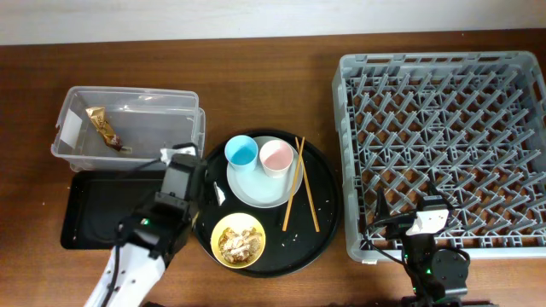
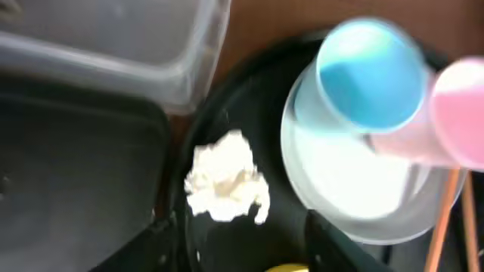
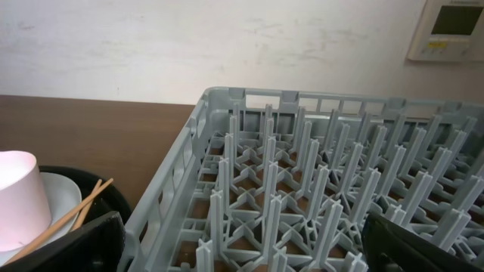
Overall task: Sort waste into correct bins and load items into the dishwasher rack
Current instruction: 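Carry the tissue with the left gripper and release it into the clear bin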
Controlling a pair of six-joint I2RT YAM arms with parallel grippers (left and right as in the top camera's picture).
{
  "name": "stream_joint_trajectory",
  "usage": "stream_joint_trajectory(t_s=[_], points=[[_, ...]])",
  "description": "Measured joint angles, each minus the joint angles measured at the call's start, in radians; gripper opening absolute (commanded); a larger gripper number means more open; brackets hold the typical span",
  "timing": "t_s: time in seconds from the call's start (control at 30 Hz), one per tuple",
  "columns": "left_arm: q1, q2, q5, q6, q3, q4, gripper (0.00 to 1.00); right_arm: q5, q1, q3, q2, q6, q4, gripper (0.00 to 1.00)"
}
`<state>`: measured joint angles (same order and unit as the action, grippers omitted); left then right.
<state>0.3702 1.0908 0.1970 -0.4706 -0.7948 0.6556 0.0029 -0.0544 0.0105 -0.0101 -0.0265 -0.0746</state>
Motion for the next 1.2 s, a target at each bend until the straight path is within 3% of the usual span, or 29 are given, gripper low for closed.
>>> stream_joint_trajectory(t_s=[0.13, 0.17, 0.3, 0.5, 0.63, 0.67, 0.73, 0.77, 0.87, 0.93, 0.97, 1.03, 1.2], points=[[0.0, 0.21, -0.064, -0.031, 0.0, 0.0, 0.87, 0.0, 0.0, 0.0, 0.0, 0.001, 0.0, 0.98], [0.0, 0.265, -0.068, -0.032, 0.0, -0.013, 0.94, 0.0, 0.0, 0.0, 0.0, 0.0, 0.0, 0.98], [0.0, 0.426, -0.067, -0.017, 0.0, -0.13, 0.94, 0.0, 0.0, 0.0, 0.0, 0.0, 0.0, 0.98], [0.0, 0.438, -0.028, -0.016, 0.0, -0.174, 0.85, 0.0, 0.0, 0.0, 0.0, 0.0, 0.0, 0.98], [0.0, 0.467, -0.021, -0.012, 0.0, -0.174, 0.84, 0.0, 0.0, 0.0, 0.0, 0.0, 0.0, 0.98], [-0.001, 0.473, -0.02, -0.012, 0.0, -0.174, 0.78, 0.0, 0.0, 0.0, 0.0, 0.0, 0.0, 0.98], [-0.001, 0.476, -0.021, -0.009, 0.0, -0.174, 0.54, 0.0, 0.0, 0.0, 0.0, 0.0, 0.0, 0.98], [-0.001, 0.476, -0.021, -0.005, 0.0, -0.174, 0.36, 0.0, 0.0, 0.0, 0.0, 0.0, 0.0, 0.98], [-0.001, 0.476, -0.021, 0.0, 0.0, -0.174, 0.17, 0.0, 0.0, 0.0, 0.0, 0.0, 0.0, 0.98], [-0.001, 0.476, -0.021, 0.001, 0.0, -0.174, 0.12, 0.0, 0.0, 0.0, 0.0, 0.0, 0.0, 0.98], [-0.001, 0.476, -0.021, -0.001, 0.0, -0.175, 0.02, 0.0, 0.0, 0.0, 0.0, 0.0, 0.0, 0.98], [-0.001, 0.451, -0.021, -0.001, 0.0, -0.173, 0.01, 0.0, 0.0, 0.0, 0.0, 0.0, 0.0, 0.98], [-0.001, 0.131, -0.016, 0.034, -0.008, -0.169, 0.01, 0.0, 0.0, 0.0, 0.0, 0.0, 0.0, 0.98]])
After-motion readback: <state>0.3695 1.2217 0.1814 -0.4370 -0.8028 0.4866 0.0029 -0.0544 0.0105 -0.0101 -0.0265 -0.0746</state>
